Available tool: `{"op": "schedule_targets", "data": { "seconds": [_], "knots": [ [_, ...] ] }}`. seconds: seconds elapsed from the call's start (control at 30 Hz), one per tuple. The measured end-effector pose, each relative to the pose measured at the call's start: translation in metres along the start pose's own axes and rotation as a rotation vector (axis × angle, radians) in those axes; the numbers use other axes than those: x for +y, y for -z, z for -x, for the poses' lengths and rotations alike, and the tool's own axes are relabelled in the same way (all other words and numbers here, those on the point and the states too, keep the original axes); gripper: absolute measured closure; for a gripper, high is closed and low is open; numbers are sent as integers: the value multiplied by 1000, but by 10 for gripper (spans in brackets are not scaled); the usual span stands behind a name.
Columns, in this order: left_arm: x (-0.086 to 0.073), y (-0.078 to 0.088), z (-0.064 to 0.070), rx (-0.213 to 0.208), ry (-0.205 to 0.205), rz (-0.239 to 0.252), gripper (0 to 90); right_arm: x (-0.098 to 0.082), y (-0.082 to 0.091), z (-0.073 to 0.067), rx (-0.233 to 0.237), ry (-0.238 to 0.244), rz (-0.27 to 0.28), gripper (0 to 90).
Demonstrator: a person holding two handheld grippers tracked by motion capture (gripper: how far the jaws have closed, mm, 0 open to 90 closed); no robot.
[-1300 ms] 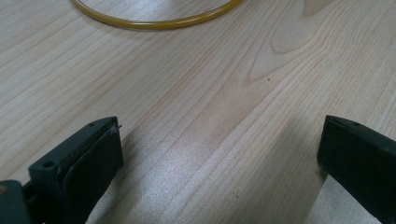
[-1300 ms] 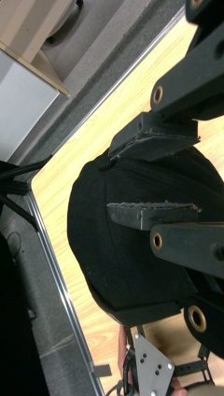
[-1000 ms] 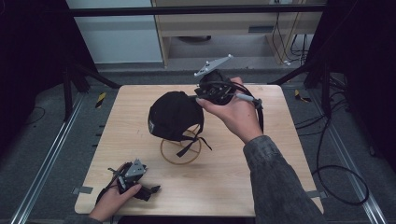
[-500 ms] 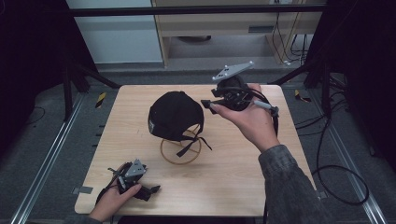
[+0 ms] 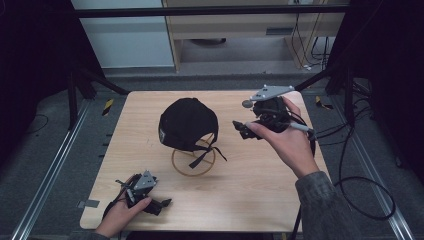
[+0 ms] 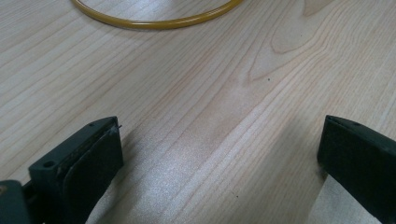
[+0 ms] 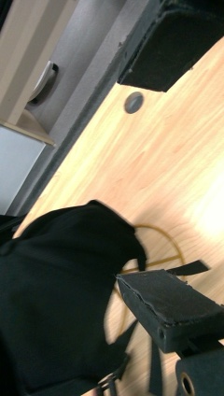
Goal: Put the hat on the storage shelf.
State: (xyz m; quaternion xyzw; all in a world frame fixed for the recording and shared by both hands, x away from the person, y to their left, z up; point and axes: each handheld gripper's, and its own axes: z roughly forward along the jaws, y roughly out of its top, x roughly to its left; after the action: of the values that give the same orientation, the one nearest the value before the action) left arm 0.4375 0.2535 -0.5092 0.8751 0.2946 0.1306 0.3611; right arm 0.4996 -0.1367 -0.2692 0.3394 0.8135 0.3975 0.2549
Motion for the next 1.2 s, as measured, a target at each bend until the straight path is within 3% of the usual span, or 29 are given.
{"op": "schedule_targets", "data": {
  "seconds": [0.03,0.07,0.2,0.53,1.0,1.2],
  "knots": [
    [0,0,0,0,0,1,0,-12,1,2,-15,-5,-5,55],
    [0,0,0,0,0,1,0,-12,1,2,-15,-5,-5,55],
    [0,0,0,-1,-1,-2,0,-41,1,7,-53,-28,-20,88],
    [0,0,0,0,-1,-3,0,-96,-5,15,-85,-83,-56,120],
    [0,0,0,0,-1,-2,0,-167,-37,6,-67,-145,-146,124],
    [0,0,0,1,-1,-2,0,-182,-46,2,-52,-160,-161,123]
  ]
}}
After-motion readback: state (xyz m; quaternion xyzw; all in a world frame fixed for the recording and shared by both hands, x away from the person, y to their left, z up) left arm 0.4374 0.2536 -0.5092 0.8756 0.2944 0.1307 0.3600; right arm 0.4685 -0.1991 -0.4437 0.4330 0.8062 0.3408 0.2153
